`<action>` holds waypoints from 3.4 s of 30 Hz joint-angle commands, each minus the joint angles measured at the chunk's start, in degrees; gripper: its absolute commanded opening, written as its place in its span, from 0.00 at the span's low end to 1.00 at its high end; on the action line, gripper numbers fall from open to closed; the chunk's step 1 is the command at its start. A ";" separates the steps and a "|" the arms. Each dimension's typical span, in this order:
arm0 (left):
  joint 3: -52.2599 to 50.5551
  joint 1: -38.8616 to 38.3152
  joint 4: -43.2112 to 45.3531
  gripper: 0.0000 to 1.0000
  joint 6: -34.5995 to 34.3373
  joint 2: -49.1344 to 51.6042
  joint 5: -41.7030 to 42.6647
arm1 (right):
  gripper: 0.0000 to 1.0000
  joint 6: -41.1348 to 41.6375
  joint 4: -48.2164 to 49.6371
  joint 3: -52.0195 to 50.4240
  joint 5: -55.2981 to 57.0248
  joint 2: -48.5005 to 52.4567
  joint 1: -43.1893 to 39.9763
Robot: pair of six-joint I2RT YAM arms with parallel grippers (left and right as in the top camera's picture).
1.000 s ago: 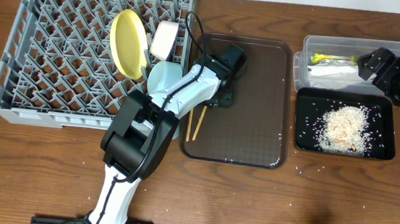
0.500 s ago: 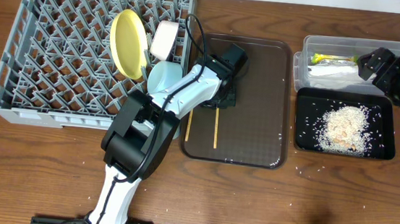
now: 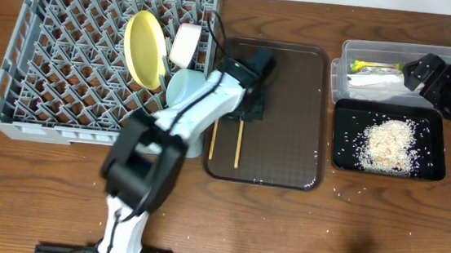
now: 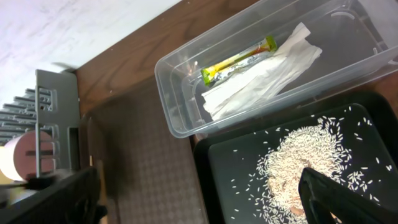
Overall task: Sort waste into correct bins and load items into the dishwasher
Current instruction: 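Carry the chopstick to the rack and drop it in, then move the left gripper back to the remaining chopstick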
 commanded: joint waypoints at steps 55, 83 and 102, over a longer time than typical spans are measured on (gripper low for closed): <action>-0.81 1.05 0.24 0.49 9.38 -14.60 -21.33 | 0.99 0.35 -0.07 0.98 -0.42 -0.26 -0.15; -2.49 0.46 0.55 0.50 4.50 1.81 -18.29 | 0.99 0.35 -0.09 0.98 -0.44 -0.26 -0.15; -3.30 1.31 4.48 0.50 0.85 5.05 -12.66 | 0.99 0.35 -0.07 0.98 -0.42 -0.26 -0.15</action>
